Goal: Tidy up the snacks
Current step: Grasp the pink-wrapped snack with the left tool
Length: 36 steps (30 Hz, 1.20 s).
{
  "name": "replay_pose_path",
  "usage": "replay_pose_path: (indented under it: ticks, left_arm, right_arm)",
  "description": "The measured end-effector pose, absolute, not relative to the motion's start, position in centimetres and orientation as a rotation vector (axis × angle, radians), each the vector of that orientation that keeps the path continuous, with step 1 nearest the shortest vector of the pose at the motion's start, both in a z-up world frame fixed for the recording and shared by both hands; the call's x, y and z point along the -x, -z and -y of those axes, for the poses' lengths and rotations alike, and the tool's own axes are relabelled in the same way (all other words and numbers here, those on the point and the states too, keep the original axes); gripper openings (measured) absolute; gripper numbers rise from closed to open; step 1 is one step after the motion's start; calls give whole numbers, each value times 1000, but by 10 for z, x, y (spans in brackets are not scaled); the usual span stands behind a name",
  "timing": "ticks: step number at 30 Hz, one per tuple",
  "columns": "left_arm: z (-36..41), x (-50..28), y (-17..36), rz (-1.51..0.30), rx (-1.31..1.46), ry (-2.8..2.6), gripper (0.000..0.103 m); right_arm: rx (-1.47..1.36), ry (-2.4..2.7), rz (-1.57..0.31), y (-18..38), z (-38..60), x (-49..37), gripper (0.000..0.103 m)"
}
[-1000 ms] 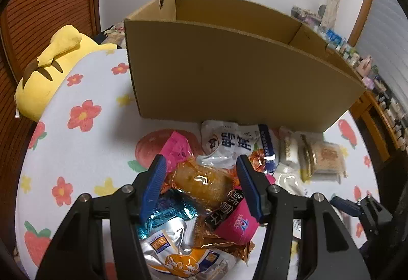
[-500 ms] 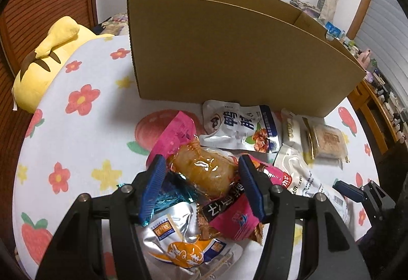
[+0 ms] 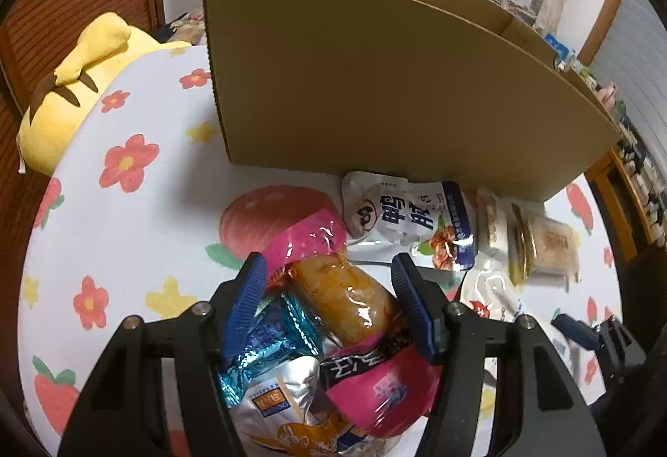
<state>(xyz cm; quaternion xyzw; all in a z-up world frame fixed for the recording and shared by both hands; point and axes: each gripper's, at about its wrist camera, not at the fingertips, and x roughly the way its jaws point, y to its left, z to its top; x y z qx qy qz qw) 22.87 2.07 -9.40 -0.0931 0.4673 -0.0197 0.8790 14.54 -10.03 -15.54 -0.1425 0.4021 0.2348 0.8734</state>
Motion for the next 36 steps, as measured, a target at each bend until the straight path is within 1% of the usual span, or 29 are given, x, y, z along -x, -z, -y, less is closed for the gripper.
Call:
replay_pose_path:
  ticks: [6, 11, 17, 20, 22, 24, 27, 36]
  left_arm:
    - [-17, -224, 94, -979, 140, 65, 58]
    - [-13, -215, 93, -991, 73, 71, 59]
    - [-17, -209, 94, -993, 91, 107, 60]
    - [-17, -212, 105, -1031, 116, 135, 60]
    - [-13, -211, 106, -1012, 82, 118, 57]
    - [-12, -209, 105, -1000, 86, 119, 45]
    - [-14, -209, 104, -996, 111, 131, 39]
    - [-17, -192, 87, -932, 89, 153, 37]
  right_arm:
    - [297, -490, -840, 156, 100, -145, 83]
    - [298, -491, -840, 155, 101, -145, 83]
    - [299, -491, -840, 155, 101, -145, 83]
    - [298, -491, -840, 155, 100, -145, 83]
    - [299, -491, -840, 155, 101, -146, 83]
    - [299, -490, -840, 155, 101, -146, 83]
    - [299, -490, -840, 155, 101, -146, 83]
    - [299, -490, -840, 155, 101, -146, 83]
